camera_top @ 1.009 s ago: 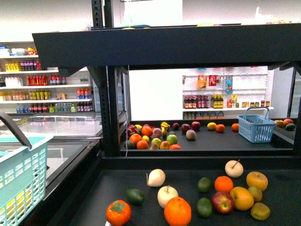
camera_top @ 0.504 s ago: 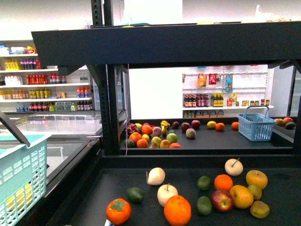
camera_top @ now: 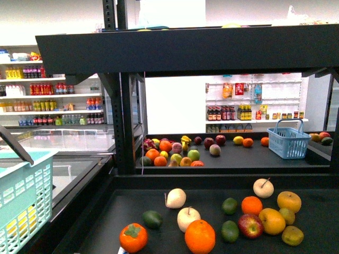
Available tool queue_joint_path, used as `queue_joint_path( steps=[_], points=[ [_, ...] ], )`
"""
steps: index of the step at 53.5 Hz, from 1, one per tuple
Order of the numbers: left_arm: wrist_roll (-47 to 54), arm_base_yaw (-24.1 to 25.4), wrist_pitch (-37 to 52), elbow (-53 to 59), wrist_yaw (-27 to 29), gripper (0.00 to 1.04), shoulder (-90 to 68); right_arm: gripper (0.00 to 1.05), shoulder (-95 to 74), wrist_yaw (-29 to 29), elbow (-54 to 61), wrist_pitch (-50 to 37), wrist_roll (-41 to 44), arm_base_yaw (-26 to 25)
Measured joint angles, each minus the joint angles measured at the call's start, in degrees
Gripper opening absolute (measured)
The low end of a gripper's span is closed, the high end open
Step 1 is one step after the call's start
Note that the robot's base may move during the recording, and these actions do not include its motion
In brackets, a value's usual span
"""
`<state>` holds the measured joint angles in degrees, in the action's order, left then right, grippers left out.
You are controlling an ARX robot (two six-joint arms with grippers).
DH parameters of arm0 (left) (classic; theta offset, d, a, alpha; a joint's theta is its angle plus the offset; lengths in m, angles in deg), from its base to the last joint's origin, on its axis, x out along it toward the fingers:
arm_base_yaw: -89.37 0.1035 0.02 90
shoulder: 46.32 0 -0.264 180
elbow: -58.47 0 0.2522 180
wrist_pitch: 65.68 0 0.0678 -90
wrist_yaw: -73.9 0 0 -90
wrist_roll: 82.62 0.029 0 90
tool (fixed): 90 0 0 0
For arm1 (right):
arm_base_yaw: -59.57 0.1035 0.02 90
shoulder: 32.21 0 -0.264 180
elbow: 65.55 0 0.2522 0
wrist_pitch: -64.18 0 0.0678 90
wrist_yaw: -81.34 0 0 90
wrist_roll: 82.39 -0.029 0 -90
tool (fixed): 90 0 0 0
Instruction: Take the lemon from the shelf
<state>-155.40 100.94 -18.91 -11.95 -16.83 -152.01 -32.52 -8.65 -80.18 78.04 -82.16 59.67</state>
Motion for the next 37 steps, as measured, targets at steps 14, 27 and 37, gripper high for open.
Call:
queue_joint_path(
  steps=[14, 27, 37],
  points=[
    [25.62, -1.55, -26.95, 8.44, 4.37, 0.97, 16.81, 0.97, 0.0, 0.0, 0.0, 0.0, 0.0, 0.0],
    [59.25, -16.74, -41.44, 23.8, 7.87, 0.85, 52.13, 0.97, 0.0, -0.02, 0.0, 0.0, 0.0, -0.02],
    [70.16, -34.18, -49.55, 38.64, 23.8, 0.49, 75.03, 0.97, 0.0, 0.0, 0.0, 0.0, 0.0, 0.0]
  ],
)
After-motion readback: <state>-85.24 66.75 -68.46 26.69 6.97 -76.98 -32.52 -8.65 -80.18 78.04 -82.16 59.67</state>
